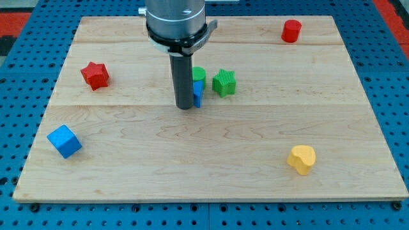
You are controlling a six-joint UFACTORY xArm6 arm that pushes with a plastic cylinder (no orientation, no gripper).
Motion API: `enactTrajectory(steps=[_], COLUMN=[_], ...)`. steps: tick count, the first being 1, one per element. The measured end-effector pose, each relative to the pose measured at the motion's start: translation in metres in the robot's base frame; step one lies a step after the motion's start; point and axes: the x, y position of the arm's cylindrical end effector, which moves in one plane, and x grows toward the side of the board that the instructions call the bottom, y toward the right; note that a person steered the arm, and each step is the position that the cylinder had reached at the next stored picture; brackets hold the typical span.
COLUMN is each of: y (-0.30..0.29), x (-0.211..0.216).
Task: Move the blu blocks into the green blocks
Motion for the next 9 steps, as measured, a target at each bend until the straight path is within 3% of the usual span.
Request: enactTrajectory(steps=[1,2,3,4,5,6,7,8,9], y=[-0.009,-0.063,-0.154,-0.227,-0.219,-0.117,-0.066,-0.094,-0.087], x=[0.091,0.179,0.166,0.121,0.083,0.064,0.064,0.129,0.131])
